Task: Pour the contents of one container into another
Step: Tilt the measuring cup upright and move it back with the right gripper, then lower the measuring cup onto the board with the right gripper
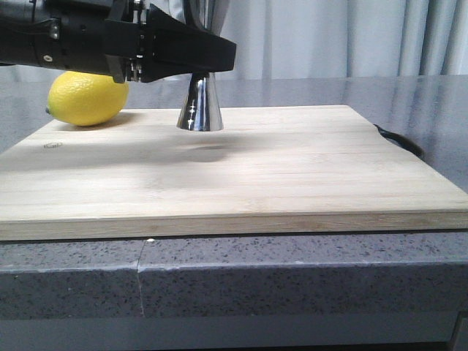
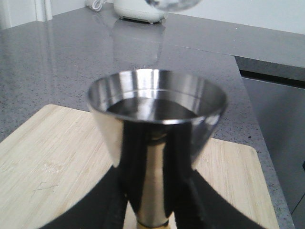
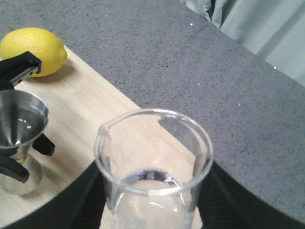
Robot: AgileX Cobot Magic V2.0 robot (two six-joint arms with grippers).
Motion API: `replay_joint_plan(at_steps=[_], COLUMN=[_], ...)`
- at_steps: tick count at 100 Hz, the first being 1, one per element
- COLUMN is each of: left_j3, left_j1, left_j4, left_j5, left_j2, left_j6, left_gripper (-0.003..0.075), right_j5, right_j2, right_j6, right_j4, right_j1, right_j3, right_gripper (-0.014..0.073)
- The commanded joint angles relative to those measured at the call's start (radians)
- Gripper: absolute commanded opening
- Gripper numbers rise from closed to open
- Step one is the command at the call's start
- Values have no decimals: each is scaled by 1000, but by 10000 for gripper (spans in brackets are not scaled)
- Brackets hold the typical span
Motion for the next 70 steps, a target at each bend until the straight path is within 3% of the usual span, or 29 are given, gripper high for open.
replay_joint_plan(at_steps=[1,35,70], left_j3=[-30,-30,-30], left_j1=[-11,-11,-11], left_j4=[-98,-98,-98], left_j5=[90,90,90], left_j2=[-43,-43,-43], left_j6=[-3,-3,-3], left_gripper=[145,145,145], right_j5=[-207,-726,-992], right_j2=[-75,-97,47], right_j6=[3,6,123], right_j4=[77,280,283], right_j1=[-34,-47,-5], right_j3=[84,483,549], right_gripper=[291,291,291])
